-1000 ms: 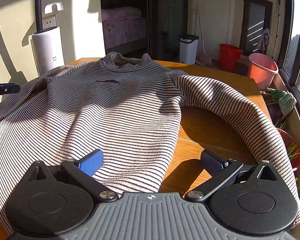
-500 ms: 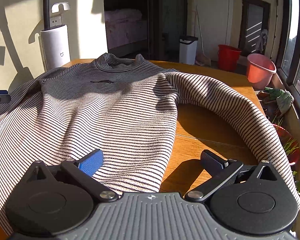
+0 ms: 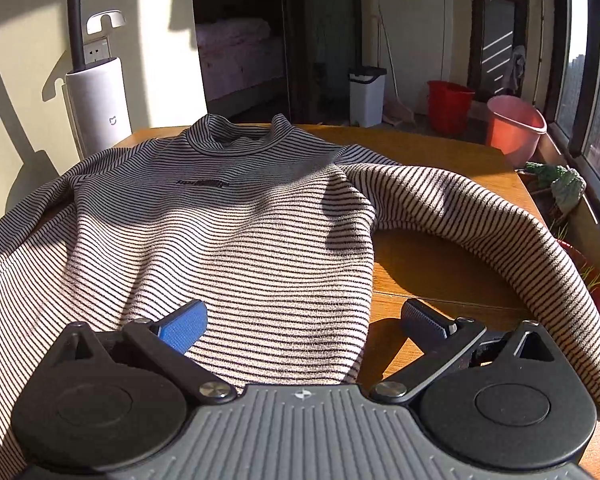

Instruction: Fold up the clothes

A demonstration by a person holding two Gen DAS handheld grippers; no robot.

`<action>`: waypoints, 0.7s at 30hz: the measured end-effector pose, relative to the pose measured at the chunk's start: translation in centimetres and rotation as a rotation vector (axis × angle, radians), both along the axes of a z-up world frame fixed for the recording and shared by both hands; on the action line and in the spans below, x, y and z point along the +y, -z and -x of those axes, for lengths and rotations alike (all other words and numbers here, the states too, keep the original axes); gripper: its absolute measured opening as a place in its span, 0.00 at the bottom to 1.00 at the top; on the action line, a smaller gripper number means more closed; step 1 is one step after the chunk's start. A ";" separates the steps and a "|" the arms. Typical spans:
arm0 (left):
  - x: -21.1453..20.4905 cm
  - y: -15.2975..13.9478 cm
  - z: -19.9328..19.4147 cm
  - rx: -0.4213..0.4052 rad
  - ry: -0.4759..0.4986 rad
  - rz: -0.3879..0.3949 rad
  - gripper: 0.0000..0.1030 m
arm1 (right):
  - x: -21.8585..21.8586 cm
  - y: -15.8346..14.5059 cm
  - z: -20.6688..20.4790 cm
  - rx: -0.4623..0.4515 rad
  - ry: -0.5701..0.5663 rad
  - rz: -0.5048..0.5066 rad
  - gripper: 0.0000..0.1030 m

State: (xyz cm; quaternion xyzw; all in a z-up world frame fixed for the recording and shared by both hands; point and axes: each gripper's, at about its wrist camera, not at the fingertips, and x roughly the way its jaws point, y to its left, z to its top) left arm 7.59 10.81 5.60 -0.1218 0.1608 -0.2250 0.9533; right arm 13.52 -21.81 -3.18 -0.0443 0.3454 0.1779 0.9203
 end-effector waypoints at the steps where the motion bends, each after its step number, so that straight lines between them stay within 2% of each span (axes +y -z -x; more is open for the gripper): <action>1: -1.5 0.9 -1.0 0.036 0.052 0.006 1.00 | 0.3 0.0 -0.1 0.007 0.002 0.023 1.00; 3: -4.8 2.9 -3.2 0.110 0.140 -0.017 1.00 | 0.3 -0.2 -0.3 0.033 0.000 0.030 1.00; 5: -7.1 4.9 -4.5 0.159 0.170 -0.071 1.00 | 0.0 -0.4 0.0 0.055 0.012 0.031 1.00; 8: -8.4 7.7 -5.7 0.225 0.157 -0.118 1.00 | -0.6 -0.6 1.1 0.082 0.053 0.028 1.00; 13: -6.5 9.6 -8.0 0.346 0.089 -0.062 1.00 | -1.5 -0.7 1.7 0.103 0.146 0.023 1.00; 17: -6.8 9.8 -8.0 0.344 0.068 -0.105 1.00 | -1.1 -0.7 1.1 0.100 0.176 0.034 1.00; 21: -7.5 9.8 -7.7 0.339 0.053 -0.154 1.00 | -1.3 -0.3 0.6 0.060 0.137 0.023 1.00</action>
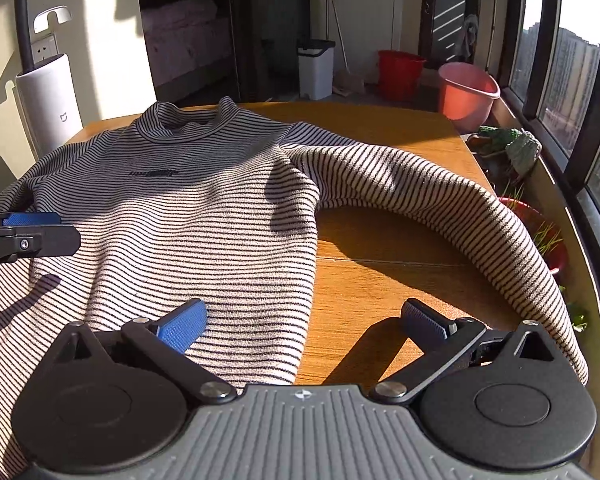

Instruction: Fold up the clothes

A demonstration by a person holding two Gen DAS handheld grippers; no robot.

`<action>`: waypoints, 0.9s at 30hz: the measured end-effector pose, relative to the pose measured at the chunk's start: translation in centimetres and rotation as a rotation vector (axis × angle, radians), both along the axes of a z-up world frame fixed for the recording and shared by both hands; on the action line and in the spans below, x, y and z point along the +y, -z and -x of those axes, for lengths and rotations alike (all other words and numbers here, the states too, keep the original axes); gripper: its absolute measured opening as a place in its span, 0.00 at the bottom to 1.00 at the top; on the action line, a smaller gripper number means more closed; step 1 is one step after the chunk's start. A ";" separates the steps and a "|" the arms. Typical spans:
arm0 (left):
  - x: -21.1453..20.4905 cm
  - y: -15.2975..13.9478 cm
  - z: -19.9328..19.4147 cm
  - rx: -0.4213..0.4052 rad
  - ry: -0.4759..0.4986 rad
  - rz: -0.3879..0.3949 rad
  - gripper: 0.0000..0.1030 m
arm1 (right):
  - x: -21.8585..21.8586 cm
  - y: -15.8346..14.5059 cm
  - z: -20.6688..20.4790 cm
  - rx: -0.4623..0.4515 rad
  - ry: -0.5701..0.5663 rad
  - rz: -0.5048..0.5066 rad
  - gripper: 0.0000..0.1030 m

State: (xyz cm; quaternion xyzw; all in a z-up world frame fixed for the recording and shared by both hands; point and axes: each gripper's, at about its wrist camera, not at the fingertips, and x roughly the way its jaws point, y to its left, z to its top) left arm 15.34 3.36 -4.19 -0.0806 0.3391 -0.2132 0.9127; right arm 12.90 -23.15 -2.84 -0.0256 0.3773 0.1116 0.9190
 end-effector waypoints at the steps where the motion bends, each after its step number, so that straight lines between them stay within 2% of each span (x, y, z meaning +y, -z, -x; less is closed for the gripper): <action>1: -0.1 0.0 0.0 0.000 -0.001 -0.004 1.00 | -0.2 0.1 -0.1 -0.016 -0.010 -0.010 1.00; 5: -0.6 0.0 0.2 -0.003 -0.006 -0.035 1.00 | -0.6 0.1 0.1 -0.030 -0.008 -0.045 1.00; 9: -1.0 0.1 0.2 -0.004 -0.008 -0.067 1.00 | -1.4 0.0 0.5 -0.059 0.011 -0.122 1.00; 11: -1.2 0.0 0.2 -0.004 -0.005 -0.080 1.00 | -1.6 -0.8 1.5 -0.147 0.004 -0.171 1.00; 12: -1.3 0.0 0.2 -0.005 -0.003 -0.087 1.00 | -1.4 -1.8 2.4 -0.225 -0.021 -0.193 1.00; 15: -0.8 -0.2 0.7 -0.020 -0.020 -0.075 1.00 | 0.6 -4.3 4.9 -0.392 -0.195 -0.231 1.00; 17: 0.1 -1.1 2.8 -0.068 -0.021 -0.082 1.00 | 2.4 -5.0 6.0 -0.418 -0.323 -0.253 1.00; 20: 2.2 -3.6 8.6 -0.220 0.052 -0.199 1.00 | 3.7 -4.7 6.1 -0.331 -0.491 -0.367 1.00; 22: 3.3 -4.6 11.9 -0.299 0.087 -0.330 1.00 | 3.3 -3.8 5.5 -0.274 -0.550 -0.467 1.00; 24: 4.5 -5.0 15.1 -0.360 0.122 -0.518 1.00 | 2.6 -2.8 4.5 -0.209 -0.496 -0.533 1.00; 26: 5.4 -4.3 17.1 -0.349 0.161 -0.718 1.00 | 1.6 -2.3 4.0 -0.134 -0.407 -0.583 1.00; 27: 5.8 -3.9 17.6 -0.338 0.171 -0.782 1.00 | 0.8 -2.2 3.9 -0.076 -0.373 -0.601 1.00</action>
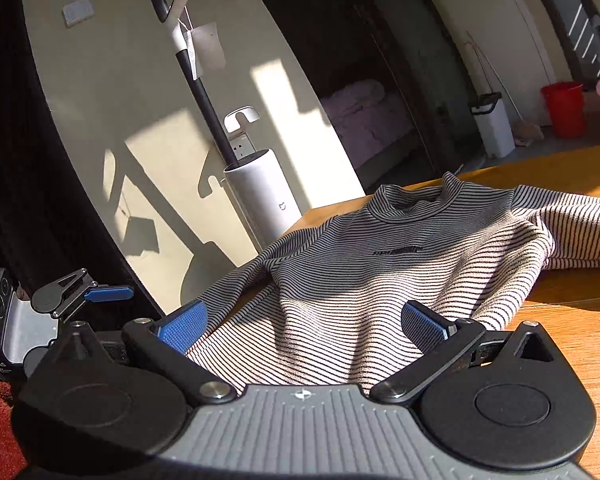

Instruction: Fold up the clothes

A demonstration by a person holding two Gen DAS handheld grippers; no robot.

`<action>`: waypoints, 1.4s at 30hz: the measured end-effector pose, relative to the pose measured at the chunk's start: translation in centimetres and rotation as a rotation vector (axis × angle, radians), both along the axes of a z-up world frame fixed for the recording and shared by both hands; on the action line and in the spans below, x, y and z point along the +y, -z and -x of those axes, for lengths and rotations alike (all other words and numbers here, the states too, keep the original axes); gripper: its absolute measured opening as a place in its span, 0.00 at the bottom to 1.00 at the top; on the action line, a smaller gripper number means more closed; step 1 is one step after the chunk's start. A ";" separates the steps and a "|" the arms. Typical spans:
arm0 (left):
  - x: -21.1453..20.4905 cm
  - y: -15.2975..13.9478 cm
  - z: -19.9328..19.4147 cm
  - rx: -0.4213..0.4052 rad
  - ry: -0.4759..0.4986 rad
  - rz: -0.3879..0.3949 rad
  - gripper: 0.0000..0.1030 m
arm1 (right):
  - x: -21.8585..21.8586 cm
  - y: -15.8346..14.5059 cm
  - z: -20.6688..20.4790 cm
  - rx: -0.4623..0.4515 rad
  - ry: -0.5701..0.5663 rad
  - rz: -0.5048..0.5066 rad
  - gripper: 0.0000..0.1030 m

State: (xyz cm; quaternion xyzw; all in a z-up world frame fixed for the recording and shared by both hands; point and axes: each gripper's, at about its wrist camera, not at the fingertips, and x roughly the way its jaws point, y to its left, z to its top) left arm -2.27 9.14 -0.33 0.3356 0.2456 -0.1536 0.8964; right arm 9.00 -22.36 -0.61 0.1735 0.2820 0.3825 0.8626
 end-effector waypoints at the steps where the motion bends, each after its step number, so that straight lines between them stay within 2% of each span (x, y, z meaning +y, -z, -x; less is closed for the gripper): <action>1: 0.3 0.3 0.0 0.007 -0.015 -0.020 1.00 | -0.8 0.1 -0.1 0.064 0.015 -0.006 1.00; 2: 0.7 0.6 0.0 0.015 -0.033 -0.026 1.00 | -1.9 0.2 0.2 0.107 0.031 -0.010 1.00; 4: 1.3 1.1 -0.2 0.031 -0.071 -0.040 1.00 | -3.6 -0.3 1.4 0.098 0.064 -0.014 1.00; 6: 2.3 1.0 -1.2 0.029 -0.109 0.036 1.00 | -5.9 -1.1 4.2 -0.006 0.136 -0.006 1.00; 8: 2.6 0.7 -1.8 0.022 -0.130 0.105 1.00 | -8.3 -2.4 6.6 -0.091 0.193 -0.078 1.00; 11: 2.7 0.6 -2.7 0.023 -0.128 0.155 1.00 | -11.2 -6.3 8.1 -0.150 0.218 -0.236 1.00; 12: 2.7 0.5 -3.0 0.021 -0.127 0.161 1.00 | -12.1 -8.7 8.1 -0.191 0.218 -0.294 1.00; 13: 2.6 0.5 -3.2 0.018 -0.125 0.163 1.00 | -12.2 -10.8 7.8 -0.227 0.220 -0.308 1.00; 15: 2.6 0.2 -3.2 0.001 -0.124 0.159 1.00 | -11.2 -14.5 6.3 -0.264 0.224 -0.255 1.00; 17: 2.7 0.2 -2.9 -0.011 -0.130 0.153 1.00 | -9.0 -16.2 4.2 -0.272 0.207 -0.172 1.00; 19: 3.2 0.3 -2.3 -0.020 -0.144 0.136 1.00 | -5.5 -15.3 1.3 -0.231 0.190 -0.115 1.00; 22: 4.4 0.6 -1.2 -0.022 -0.177 0.092 1.00 | -1.1 -10.0 -2.1 -0.024 0.088 -0.126 1.00; 24: 5.2 0.8 -0.6 -0.016 -0.192 0.055 0.99 | 0.6 -6.7 -2.8 0.040 0.057 -0.104 1.00; 27: 6.1 1.0 -0.1 -0.010 -0.207 0.002 0.84 | 3.2 -1.9 -3.9 0.133 0.011 -0.069 1.00; 30: 5.4 1.7 -1.4 -0.011 -0.200 -0.051 0.78 | 3.9 0.4 -4.1 0.158 0.015 -0.020 1.00; 33: 4.0 3.0 -3.2 0.016 -0.145 -0.102 0.67 | 3.9 2.4 -4.1 0.187 0.028 0.003 1.00; 35: 3.2 3.7 -4.5 0.036 -0.122 -0.129 0.44 | 3.6 2.7 -3.7 0.169 0.027 -0.025 1.00; 36: 3.3 3.2 -5.6 0.055 -0.144 -0.100 0.19 | 3.5 2.7 -3.8 0.172 0.029 -0.032 1.00; 37: 3.6 2.4 -6.8 0.074 -0.175 -0.053 0.06 | 3.5 2.7 -3.8 0.172 0.033 -0.041 1.00; 39: 4.7 0.1 -8.4 0.081 -0.236 0.079 0.06 | 3.4 2.8 -3.8 0.172 0.041 -0.057 1.00; 42: 7.3 -5.1 -10.2 0.093 -0.305 0.391 0.05 | 3.8 2.6 -3.7 0.175 0.029 -0.036 1.00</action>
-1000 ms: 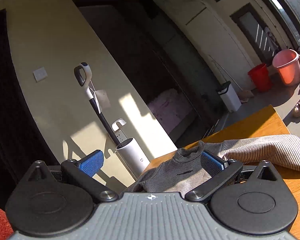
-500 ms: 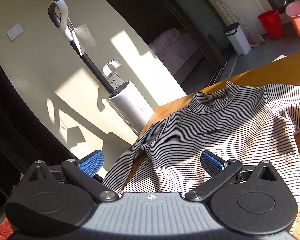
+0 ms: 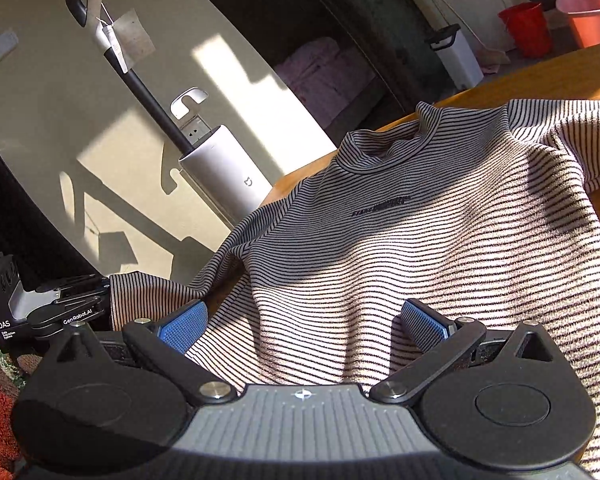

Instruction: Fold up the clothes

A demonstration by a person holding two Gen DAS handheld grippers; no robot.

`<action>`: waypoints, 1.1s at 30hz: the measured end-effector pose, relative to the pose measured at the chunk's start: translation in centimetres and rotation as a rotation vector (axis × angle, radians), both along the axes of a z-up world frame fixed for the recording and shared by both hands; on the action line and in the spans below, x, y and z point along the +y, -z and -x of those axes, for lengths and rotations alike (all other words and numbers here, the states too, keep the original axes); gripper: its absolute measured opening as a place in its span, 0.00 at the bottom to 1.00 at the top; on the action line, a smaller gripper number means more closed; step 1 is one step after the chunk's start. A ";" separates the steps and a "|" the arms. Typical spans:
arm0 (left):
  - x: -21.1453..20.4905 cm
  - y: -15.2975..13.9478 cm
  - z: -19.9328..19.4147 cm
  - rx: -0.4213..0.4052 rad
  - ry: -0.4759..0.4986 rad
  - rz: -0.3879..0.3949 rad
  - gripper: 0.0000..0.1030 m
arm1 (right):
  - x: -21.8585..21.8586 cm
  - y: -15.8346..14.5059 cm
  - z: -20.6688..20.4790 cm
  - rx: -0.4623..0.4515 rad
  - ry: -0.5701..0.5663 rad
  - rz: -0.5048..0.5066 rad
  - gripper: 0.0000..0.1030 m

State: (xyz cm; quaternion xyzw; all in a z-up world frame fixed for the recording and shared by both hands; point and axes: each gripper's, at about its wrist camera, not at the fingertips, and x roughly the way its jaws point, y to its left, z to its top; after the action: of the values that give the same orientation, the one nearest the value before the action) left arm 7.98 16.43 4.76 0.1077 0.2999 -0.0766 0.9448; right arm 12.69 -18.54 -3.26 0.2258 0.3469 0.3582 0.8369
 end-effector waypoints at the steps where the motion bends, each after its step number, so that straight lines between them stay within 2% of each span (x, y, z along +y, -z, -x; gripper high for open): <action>1: 0.6 -1.4 -0.1 -0.006 -0.002 0.094 0.05 | 0.1 -0.1 0.1 0.005 -0.008 0.004 1.00; 5: 1.5 -5.8 0.2 -0.030 0.061 0.431 0.05 | 1.3 -0.6 0.4 -0.012 -0.085 0.062 1.00; 8: 0.9 -7.0 -0.3 -0.035 0.104 0.566 0.05 | 1.4 -1.0 0.6 -0.023 -0.059 0.092 1.00; 10: 0.1 -7.1 -0.9 -0.049 0.108 0.580 0.05 | 1.7 -2.1 1.4 -0.094 -0.016 0.142 1.00; 12: -0.5 -6.7 -1.8 -0.053 0.110 0.602 0.05 | 2.3 -4.3 3.2 -0.259 0.021 0.213 1.00; 15: -1.5 -5.7 -3.8 -0.046 0.109 0.686 0.05 | 4.2 -7.5 5.8 -0.475 0.036 0.309 1.00; 16: -1.9 -5.3 -4.5 -0.045 0.109 0.717 0.05 | 4.9 -8.3 6.6 -0.531 0.029 0.322 0.95; 19: -3.2 -4.6 -6.1 -0.035 0.109 0.771 0.05 | 6.8 -9.9 7.6 -0.626 0.001 0.331 0.79; 21: -3.9 -4.2 -7.0 -0.020 0.119 0.794 0.05 | 8.2 -10.8 7.2 -0.663 0.008 0.335 0.77; 23: -4.8 -3.8 -7.6 -0.001 0.132 0.812 0.05 | 9.2 -11.1 5.7 -0.653 0.015 0.312 0.76; 25: -5.4 -3.5 -8.1 -0.001 0.153 0.828 0.05 | 9.7 -11.0 4.0 -0.602 -0.007 0.266 0.57; 27: -5.7 -3.4 -8.3 -0.014 0.169 0.836 0.05 | 9.6 -10.5 1.9 -0.515 -0.023 0.220 0.26; 28: -5.6 -3.4 -8.3 -0.025 0.160 0.833 0.07 | 9.3 -10.3 1.1 -0.480 -0.012 0.203 0.18; 29: -5.5 -3.4 -8.3 -0.037 0.147 0.830 0.08 | 8.5 -10.1 0.3 -0.458 0.010 0.189 0.15; 30: -5.1 -3.2 -8.4 -0.048 0.130 0.827 0.22 | 7.6 -10.0 -0.5 -0.436 0.035 0.176 0.11; 31: -4.7 -3.0 -8.5 -0.059 0.109 0.825 0.47 | 6.3 -9.8 -1.4 -0.417 0.081 0.174 0.11; 33: -3.6 -2.5 -8.6 -0.089 0.057 0.818 0.69 | 3.9 -9.5 -3.0 -0.393 0.169 0.184 0.09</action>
State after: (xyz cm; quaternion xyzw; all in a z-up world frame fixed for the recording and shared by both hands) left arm 16.61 12.79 7.23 -0.2652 0.2004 -0.2107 0.9193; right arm 15.69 -14.68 6.27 0.1027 0.1884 0.2909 0.9324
